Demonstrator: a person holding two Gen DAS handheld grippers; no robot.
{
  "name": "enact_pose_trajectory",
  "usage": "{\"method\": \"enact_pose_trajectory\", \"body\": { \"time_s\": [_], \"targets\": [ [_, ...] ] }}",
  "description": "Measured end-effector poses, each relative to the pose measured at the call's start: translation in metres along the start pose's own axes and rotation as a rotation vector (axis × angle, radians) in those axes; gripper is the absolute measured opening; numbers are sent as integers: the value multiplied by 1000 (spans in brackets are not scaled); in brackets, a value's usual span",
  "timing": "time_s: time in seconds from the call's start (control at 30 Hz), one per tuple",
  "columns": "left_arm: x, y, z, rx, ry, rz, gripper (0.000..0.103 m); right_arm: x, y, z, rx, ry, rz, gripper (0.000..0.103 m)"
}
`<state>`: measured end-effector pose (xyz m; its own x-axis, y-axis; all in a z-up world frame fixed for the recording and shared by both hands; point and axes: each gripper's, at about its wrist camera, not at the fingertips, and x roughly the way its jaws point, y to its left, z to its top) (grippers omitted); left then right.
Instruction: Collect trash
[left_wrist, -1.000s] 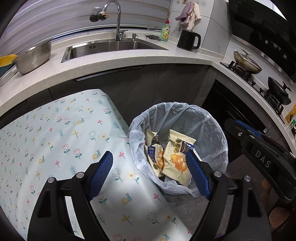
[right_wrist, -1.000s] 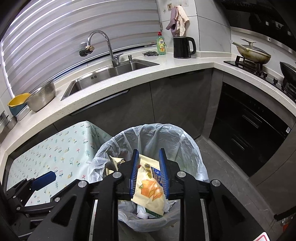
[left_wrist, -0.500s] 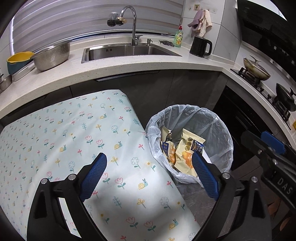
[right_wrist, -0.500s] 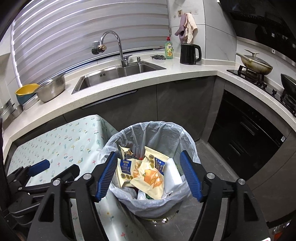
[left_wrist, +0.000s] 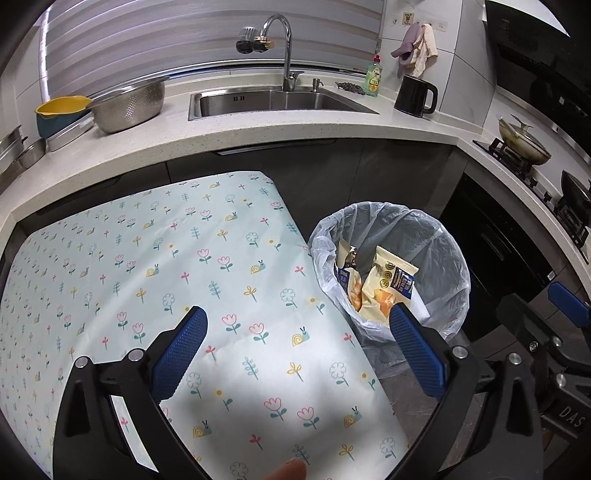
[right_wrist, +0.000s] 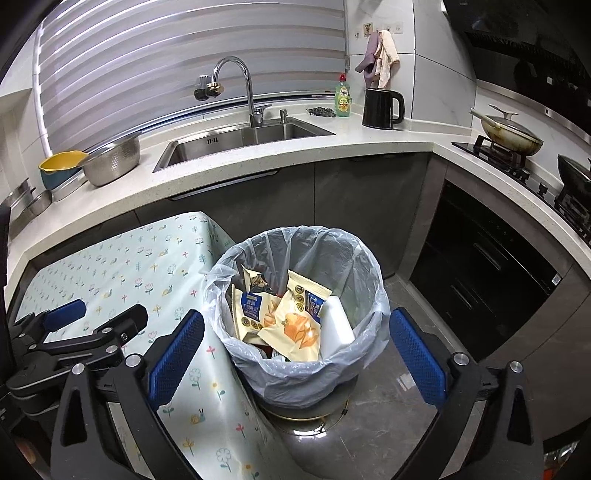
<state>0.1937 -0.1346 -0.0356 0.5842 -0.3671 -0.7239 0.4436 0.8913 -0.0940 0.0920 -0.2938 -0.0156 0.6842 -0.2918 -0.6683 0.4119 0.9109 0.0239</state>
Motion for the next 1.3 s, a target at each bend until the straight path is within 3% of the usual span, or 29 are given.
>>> {"method": "enact_pose_trajectory", "body": {
  "time_s": [0.6,1.3],
  "targets": [
    [-9,-1,-20,-12,9,45,95,-4,12,-24,-78,36,-9,97],
    [-8,-9,-29,22,20,100,95,-4,7,-36,-73,52,-6,97]
  ]
}}
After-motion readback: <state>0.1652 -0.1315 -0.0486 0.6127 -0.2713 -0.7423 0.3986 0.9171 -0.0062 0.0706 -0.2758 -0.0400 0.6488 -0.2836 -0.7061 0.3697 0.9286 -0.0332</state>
